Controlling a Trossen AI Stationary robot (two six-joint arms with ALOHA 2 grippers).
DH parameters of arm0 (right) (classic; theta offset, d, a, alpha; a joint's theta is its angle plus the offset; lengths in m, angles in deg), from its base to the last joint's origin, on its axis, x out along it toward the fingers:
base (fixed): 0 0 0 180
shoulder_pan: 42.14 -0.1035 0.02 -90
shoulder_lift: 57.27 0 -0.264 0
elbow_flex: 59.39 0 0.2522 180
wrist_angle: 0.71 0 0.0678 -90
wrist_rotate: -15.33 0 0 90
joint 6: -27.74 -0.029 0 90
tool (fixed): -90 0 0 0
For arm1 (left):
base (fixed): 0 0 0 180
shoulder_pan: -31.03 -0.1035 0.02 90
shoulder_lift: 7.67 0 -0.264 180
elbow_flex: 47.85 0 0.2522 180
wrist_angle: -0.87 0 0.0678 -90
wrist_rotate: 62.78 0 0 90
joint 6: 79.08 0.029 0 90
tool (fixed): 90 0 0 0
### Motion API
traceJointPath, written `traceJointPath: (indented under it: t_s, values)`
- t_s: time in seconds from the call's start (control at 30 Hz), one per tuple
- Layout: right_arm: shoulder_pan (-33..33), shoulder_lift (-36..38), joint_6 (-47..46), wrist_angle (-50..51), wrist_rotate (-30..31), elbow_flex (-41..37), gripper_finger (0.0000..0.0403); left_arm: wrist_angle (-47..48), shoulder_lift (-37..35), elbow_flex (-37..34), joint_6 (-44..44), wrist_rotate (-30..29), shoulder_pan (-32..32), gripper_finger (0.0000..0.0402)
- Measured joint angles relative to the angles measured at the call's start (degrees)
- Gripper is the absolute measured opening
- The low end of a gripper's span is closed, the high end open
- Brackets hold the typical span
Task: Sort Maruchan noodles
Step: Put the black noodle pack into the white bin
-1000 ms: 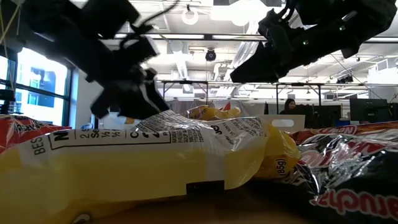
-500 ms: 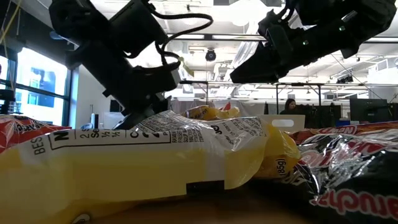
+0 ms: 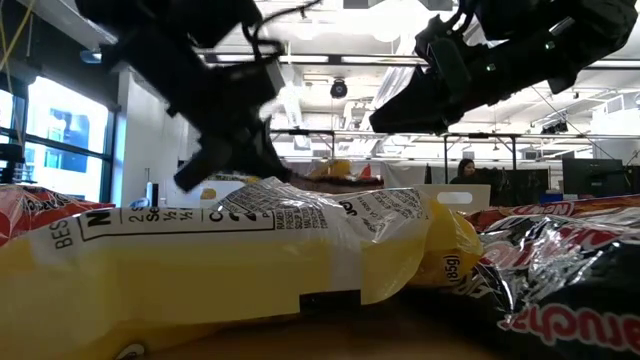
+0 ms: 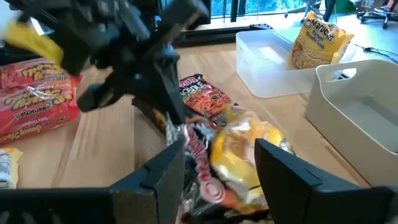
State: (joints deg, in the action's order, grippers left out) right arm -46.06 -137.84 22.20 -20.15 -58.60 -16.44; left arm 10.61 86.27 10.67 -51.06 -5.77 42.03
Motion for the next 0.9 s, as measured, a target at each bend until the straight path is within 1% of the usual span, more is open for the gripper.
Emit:
traceJointPath:
  t_s: [0.2,0.33,0.43,0.53,0.6,0.7,0.77,0.8,0.9]
  values:
    - [0.0,0.0,0.42,-0.81,-2.24,0.0,0.0179,4.17,-7.06,-0.07,4.78,-0.63,0.2,0.0]
    - [-0.09,0.0,1.23,-1.18,-2.73,0.04,0.0179,4.04,-10.47,-0.9,10.59,-0.4,0.68,0.0]
    - [-0.55,0.0,2.0,-0.82,-2.51,0.1,0.0189,4.54,-12.15,-0.91,10.95,1.57,0.68,0.0]
    - [-1.38,0.0,0.35,1.83,-2.42,1.68,0.0214,4.22,-13.2,-0.92,6.44,6.01,0.02,0.0]
    - [-2.48,-0.19,-1.16,4.46,-1.69,3.69,0.0238,3.89,-13.32,-0.92,1.25,8.94,-0.48,0.0]
    - [-4.76,-0.34,-5.58,11.83,3.36,8.41,0.0271,3.81,-13.29,-0.92,-8.2,11.34,-0.93,0.0]
    - [-6.21,-0.37,-11.95,19.03,7.9,12.53,0.0285,3.76,-13.29,-0.92,-15.39,10.96,-0.96,0.0]
    - [-6.8,-0.37,-15.48,22.94,9.01,14.6,0.0288,3.75,-13.29,-0.91,-19.52,10.15,-1.01,0.0]
    - [-7.9,-0.37,-27.75,31.98,9.47,19.68,0.029,3.41,-13.29,-0.7,-29.8,8.95,-1.27,0.0]
